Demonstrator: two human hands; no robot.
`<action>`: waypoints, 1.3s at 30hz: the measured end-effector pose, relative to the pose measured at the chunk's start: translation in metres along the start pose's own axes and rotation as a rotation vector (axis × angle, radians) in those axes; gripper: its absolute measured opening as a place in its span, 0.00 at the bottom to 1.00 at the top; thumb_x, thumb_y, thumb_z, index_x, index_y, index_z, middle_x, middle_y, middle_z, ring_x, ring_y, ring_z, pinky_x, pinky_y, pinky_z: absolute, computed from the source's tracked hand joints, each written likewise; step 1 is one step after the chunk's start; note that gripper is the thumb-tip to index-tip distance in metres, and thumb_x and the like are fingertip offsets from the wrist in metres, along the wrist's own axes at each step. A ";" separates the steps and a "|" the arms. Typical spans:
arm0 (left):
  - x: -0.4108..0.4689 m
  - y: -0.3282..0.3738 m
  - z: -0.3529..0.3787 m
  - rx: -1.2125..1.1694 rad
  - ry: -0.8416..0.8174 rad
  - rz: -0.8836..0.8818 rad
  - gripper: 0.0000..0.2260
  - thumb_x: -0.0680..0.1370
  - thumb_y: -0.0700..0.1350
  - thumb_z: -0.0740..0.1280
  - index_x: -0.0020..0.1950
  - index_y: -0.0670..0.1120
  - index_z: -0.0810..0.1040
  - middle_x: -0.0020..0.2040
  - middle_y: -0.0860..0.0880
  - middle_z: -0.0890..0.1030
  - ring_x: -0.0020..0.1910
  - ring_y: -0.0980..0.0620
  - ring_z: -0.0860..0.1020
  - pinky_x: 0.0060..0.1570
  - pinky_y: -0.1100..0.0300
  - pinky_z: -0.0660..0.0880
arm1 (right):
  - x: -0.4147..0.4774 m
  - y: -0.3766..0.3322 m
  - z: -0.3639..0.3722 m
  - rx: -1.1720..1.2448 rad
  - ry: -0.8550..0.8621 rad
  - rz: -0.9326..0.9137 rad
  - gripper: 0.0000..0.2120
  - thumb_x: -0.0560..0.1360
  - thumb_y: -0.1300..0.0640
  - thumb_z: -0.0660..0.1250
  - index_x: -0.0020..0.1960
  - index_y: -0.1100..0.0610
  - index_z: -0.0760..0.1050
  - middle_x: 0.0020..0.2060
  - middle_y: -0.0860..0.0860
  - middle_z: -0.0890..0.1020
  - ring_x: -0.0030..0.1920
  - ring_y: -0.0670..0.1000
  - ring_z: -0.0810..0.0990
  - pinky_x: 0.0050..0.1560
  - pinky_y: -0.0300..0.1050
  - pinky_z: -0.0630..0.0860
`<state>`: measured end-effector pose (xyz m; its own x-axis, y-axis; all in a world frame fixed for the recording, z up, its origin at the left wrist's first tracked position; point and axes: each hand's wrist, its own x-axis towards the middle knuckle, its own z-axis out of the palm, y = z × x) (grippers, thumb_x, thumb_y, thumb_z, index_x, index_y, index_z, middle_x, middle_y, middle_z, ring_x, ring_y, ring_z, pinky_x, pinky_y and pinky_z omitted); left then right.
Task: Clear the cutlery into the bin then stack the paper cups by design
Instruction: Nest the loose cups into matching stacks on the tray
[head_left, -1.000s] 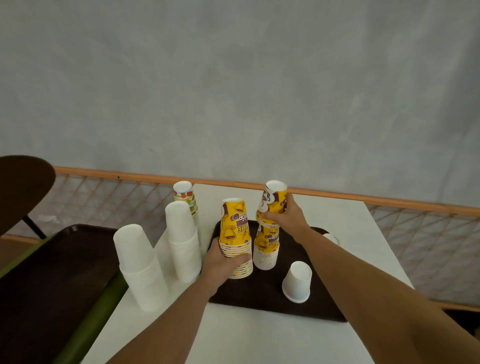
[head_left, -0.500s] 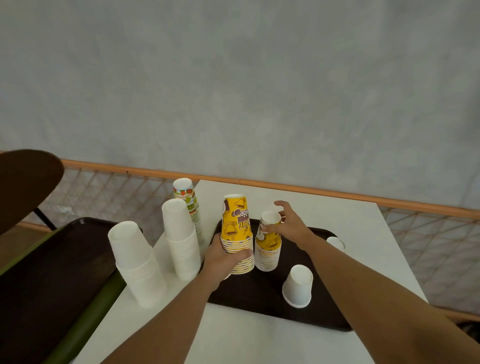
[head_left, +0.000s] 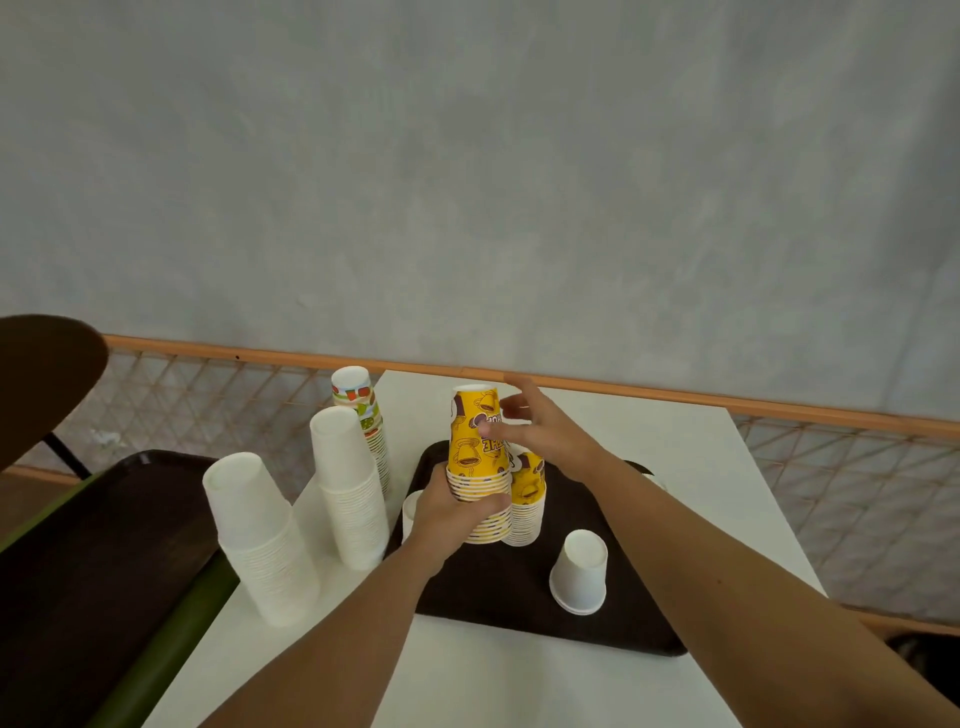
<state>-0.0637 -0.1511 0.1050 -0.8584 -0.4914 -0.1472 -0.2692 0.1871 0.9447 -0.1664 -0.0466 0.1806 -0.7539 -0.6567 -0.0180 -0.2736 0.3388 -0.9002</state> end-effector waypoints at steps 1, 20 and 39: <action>0.000 0.000 0.000 0.003 -0.004 0.001 0.33 0.66 0.49 0.77 0.67 0.50 0.66 0.58 0.53 0.76 0.56 0.54 0.74 0.56 0.58 0.71 | -0.002 0.001 0.001 -0.001 -0.028 0.020 0.41 0.70 0.49 0.72 0.75 0.50 0.53 0.68 0.55 0.70 0.67 0.55 0.71 0.63 0.51 0.71; -0.006 0.010 -0.001 0.065 -0.022 0.038 0.35 0.66 0.50 0.77 0.68 0.49 0.65 0.61 0.50 0.76 0.60 0.50 0.75 0.60 0.54 0.72 | -0.011 0.000 0.010 0.085 -0.085 0.062 0.35 0.68 0.57 0.75 0.68 0.52 0.60 0.59 0.49 0.76 0.57 0.51 0.77 0.56 0.46 0.75; -0.013 -0.004 -0.004 0.056 0.012 0.009 0.34 0.69 0.48 0.75 0.70 0.48 0.63 0.65 0.49 0.74 0.62 0.49 0.74 0.60 0.54 0.72 | 0.014 0.004 -0.025 0.263 0.393 -0.046 0.31 0.67 0.60 0.76 0.63 0.56 0.63 0.53 0.50 0.77 0.54 0.52 0.78 0.55 0.47 0.76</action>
<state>-0.0495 -0.1483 0.1039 -0.8558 -0.4993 -0.1354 -0.2862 0.2389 0.9279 -0.1929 -0.0371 0.1873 -0.9274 -0.3451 0.1444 -0.1892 0.0998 -0.9769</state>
